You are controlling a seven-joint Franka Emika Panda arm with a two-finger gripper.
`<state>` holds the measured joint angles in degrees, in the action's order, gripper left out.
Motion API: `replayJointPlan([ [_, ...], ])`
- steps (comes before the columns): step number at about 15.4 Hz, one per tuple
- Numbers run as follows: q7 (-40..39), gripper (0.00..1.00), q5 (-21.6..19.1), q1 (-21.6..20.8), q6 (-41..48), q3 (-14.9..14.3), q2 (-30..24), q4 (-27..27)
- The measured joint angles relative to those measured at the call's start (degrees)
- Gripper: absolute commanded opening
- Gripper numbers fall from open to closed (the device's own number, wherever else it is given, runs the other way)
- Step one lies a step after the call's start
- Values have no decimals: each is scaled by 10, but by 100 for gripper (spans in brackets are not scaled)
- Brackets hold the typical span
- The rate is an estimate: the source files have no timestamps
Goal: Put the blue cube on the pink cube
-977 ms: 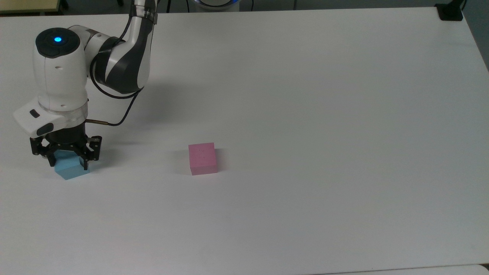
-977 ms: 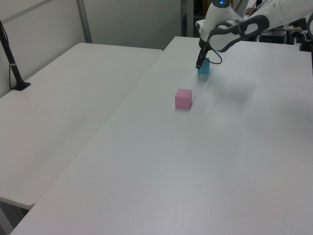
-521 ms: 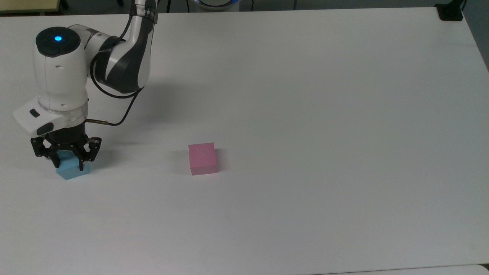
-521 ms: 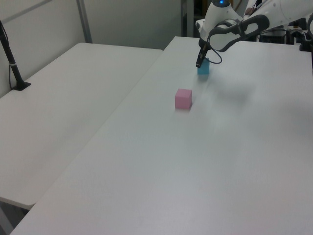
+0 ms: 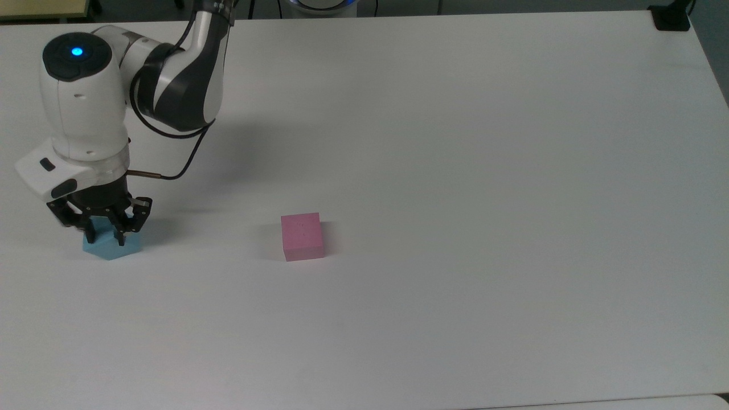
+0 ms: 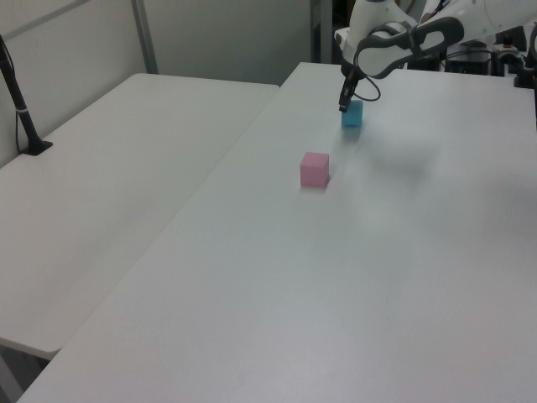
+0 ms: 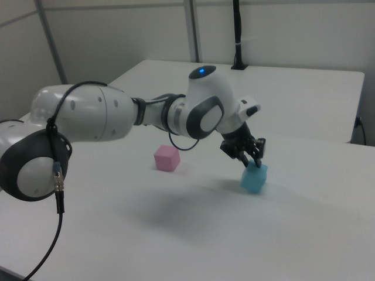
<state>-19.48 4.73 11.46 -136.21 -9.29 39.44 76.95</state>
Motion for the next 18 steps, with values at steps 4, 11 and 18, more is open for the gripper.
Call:
replayJointPlan([
  [4,11,44,-1,-28,25,1,-35,-1],
  [11,16,86,1,-44,49,1,-43,6],
  [18,2,100,7,-40,49,-2,-43,12],
])
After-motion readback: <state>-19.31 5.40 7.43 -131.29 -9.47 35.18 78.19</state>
